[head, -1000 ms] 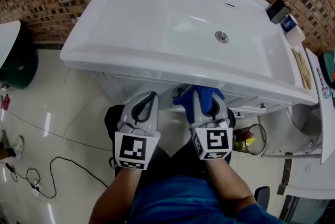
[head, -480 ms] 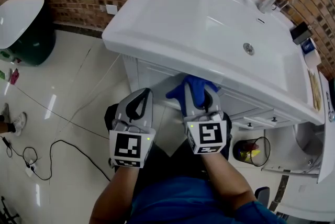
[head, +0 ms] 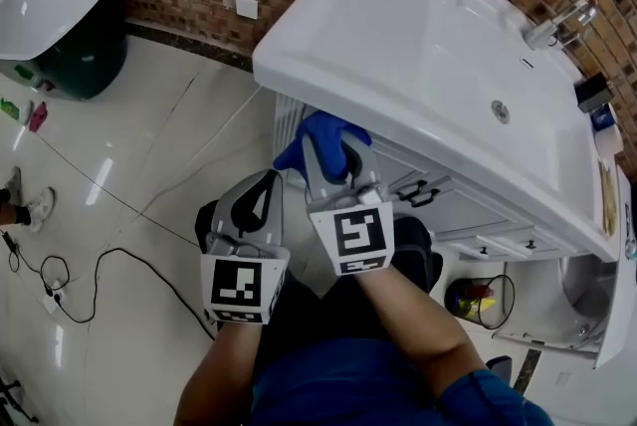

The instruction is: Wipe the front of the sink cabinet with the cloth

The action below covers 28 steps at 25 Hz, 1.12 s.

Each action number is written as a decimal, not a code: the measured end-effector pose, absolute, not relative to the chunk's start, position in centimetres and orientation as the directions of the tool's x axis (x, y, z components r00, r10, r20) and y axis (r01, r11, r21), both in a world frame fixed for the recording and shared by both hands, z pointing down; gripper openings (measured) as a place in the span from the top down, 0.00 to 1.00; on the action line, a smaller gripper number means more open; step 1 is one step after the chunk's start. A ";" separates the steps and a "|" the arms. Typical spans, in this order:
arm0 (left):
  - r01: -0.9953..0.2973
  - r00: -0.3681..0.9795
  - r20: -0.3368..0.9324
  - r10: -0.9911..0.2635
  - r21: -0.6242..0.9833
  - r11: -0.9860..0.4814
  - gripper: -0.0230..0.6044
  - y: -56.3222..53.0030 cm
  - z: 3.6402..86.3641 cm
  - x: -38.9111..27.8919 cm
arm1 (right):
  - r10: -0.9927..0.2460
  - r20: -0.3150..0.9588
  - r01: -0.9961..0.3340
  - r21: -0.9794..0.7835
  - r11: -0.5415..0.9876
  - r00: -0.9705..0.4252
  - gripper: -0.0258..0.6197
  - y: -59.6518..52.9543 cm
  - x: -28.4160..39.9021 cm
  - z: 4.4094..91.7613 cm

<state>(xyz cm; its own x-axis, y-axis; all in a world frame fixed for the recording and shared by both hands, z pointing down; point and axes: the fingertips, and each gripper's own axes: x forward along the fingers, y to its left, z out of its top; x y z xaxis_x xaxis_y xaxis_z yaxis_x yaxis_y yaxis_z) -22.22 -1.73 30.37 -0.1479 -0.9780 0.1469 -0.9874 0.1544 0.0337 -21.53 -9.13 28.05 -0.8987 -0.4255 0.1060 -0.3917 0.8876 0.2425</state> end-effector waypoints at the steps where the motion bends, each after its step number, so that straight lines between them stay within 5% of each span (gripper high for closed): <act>1: -0.986 -0.156 0.147 -0.977 0.037 0.163 0.96 -1.4 30.4 -22.6 | -0.411 0.107 -0.377 0.244 0.894 -0.905 0.84 -8.8 -22.6 28.1; 15: -0.981 -0.171 0.156 -0.973 0.064 0.183 0.96 -0.5 30.9 -23.7 | -0.368 0.137 -0.329 0.246 0.912 -0.920 0.84 -8.6 -26.9 30.0; 28: -0.999 -0.028 0.153 -0.988 0.018 0.031 0.96 -4.1 30.5 -17.6 | -0.456 0.082 -0.439 0.165 0.883 -0.886 0.84 -8.2 -14.0 28.4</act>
<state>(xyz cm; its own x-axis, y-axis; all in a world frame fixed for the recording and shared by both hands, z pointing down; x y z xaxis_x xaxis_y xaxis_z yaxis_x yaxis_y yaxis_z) -17.61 -4.06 30.52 -0.0277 -0.9878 0.1535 -0.9994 0.0307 0.0178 -14.03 -8.16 28.44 -0.8864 -0.4556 0.0822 -0.4388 0.8833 0.1649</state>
